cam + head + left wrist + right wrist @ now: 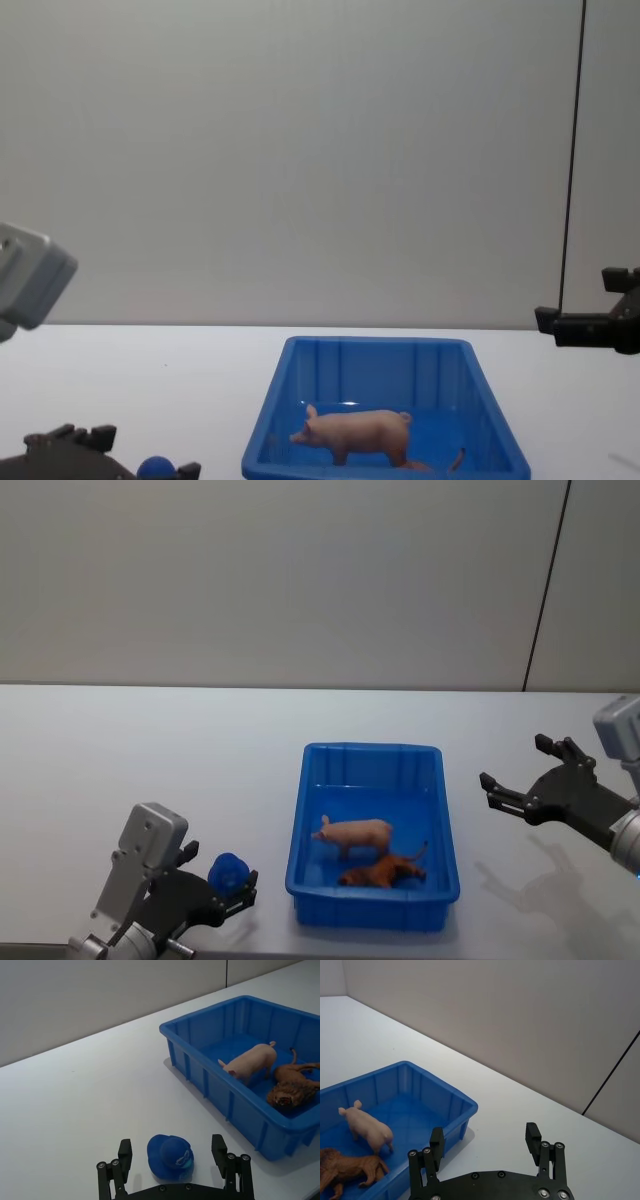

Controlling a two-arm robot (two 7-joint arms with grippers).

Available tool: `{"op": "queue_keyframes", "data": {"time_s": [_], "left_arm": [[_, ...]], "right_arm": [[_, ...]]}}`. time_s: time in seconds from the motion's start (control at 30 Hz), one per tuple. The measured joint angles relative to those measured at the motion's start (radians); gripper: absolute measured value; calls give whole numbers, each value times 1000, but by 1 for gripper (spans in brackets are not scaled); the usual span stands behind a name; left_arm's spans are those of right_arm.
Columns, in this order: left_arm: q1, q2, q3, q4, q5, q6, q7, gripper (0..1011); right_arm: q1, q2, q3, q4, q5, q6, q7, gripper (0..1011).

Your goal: Pick up the two dolls from the table and place them into the box.

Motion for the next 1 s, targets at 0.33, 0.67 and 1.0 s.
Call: {"op": "queue_keyframes", "data": {"time_s": [0.33, 0.67, 1.0], "left_arm": [[-27, -16, -2, 71, 7, -14, -81, 1003], [-52, -30, -4, 129, 20, -28, -134, 846], [-68, -39, -6, 165, 32, -47, -162, 566]], "right_arm": [[0, 0, 0, 0, 0, 0, 0, 1001], [0, 0, 0, 0, 0, 0, 0, 1001], [0, 0, 0, 0, 0, 0, 0, 1001]]}}
